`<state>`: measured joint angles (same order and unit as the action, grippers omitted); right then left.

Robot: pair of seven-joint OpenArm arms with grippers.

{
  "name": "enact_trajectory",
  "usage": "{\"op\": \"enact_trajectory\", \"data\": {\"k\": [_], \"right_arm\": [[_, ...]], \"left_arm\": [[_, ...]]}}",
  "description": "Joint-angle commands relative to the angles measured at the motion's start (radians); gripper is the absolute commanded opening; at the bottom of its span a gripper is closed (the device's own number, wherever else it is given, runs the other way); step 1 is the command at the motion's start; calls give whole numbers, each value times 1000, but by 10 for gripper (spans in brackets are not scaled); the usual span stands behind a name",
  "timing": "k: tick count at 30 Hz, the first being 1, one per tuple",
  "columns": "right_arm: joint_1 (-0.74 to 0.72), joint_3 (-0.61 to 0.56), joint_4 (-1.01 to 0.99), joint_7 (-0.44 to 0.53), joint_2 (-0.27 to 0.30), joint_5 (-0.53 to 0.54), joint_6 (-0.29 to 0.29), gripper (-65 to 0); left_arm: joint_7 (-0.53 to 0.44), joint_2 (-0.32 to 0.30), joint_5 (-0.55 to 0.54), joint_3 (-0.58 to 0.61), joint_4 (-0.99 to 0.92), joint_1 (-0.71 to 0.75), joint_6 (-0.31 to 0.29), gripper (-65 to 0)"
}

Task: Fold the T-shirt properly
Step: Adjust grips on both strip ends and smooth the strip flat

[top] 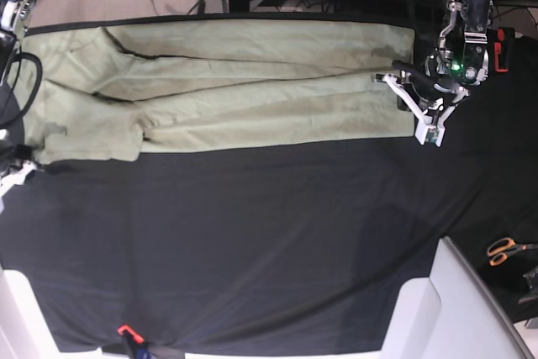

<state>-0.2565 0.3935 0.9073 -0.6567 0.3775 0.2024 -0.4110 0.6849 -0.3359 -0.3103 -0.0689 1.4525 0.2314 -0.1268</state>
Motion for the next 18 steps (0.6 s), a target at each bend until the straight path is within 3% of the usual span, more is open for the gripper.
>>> {"op": "enact_trajectory", "data": {"k": [1, 8, 12, 18], "right_arm": [[-23, 5, 2, 16, 22, 6, -1, -507], [-25, 5, -23, 16, 24, 6, -1, -549], [-25, 5, -26, 18, 27, 6, -1, -650], [-25, 5, -26, 19, 28, 6, 1, -648]], "left_arm": [[-14, -15, 1, -2, 14, -5, 5, -650], [-17, -15, 1, -2, -66, -8, 5, -650], [-18, -13, 1, -2, -69, -8, 5, -650], [-18, -13, 1, 4, -77, -8, 5, -650]]}}
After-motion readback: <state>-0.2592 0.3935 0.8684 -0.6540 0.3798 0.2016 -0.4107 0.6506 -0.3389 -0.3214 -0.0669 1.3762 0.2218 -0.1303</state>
